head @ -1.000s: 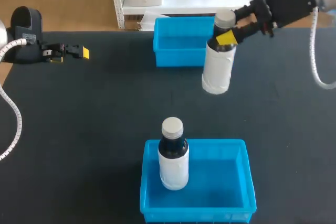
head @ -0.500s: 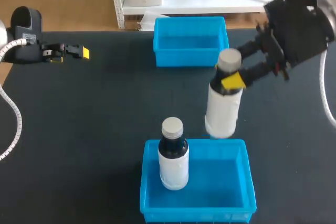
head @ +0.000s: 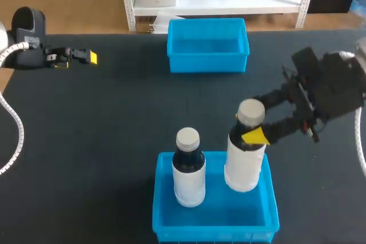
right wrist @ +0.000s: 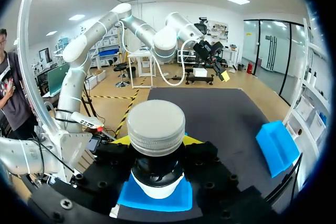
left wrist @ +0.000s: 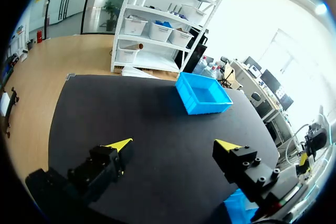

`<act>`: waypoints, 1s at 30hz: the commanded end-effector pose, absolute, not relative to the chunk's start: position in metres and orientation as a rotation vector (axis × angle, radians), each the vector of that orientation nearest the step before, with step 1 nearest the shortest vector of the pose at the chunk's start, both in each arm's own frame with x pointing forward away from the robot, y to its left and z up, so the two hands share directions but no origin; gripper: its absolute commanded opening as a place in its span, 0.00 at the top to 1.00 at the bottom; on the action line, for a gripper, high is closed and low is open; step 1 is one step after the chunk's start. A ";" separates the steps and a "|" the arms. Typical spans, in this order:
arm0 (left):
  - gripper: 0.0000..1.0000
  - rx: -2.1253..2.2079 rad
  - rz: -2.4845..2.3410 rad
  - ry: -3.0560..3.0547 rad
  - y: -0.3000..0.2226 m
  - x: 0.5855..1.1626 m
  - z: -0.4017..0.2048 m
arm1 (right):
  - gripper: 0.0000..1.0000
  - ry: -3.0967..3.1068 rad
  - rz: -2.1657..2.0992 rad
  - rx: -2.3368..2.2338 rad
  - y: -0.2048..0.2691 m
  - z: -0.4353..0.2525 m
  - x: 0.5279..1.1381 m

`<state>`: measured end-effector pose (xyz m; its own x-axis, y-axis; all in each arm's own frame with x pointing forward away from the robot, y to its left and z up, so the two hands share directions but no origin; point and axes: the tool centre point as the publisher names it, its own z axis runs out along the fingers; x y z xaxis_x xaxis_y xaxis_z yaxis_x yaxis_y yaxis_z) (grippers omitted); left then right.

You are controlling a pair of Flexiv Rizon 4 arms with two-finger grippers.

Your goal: Pick up the bottle, and place it in the far bin if it is heavy, or in the near bin if it is light.

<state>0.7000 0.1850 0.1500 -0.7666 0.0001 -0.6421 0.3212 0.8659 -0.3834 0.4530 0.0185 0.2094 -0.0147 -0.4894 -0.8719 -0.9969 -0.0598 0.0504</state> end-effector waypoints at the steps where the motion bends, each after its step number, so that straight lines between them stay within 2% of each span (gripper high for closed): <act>1: 0.00 0.231 -0.636 2.374 0.185 0.700 0.150 | 1.00 1.572 0.989 -1.590 0.019 0.198 0.451; 15: 0.00 0.231 -0.636 2.374 0.185 0.700 0.150 | 1.00 1.567 1.055 -1.640 0.025 0.154 0.459; 30: 0.00 0.231 -0.636 2.374 0.185 0.700 0.150 | 1.00 1.517 1.025 -1.683 0.029 0.142 0.470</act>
<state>0.7000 0.1850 0.1500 -0.7666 0.0001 -0.6421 0.3212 0.8659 -0.3834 0.4692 0.0276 0.1438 0.0264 -0.4890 -0.8719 -0.9913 -0.1255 0.0404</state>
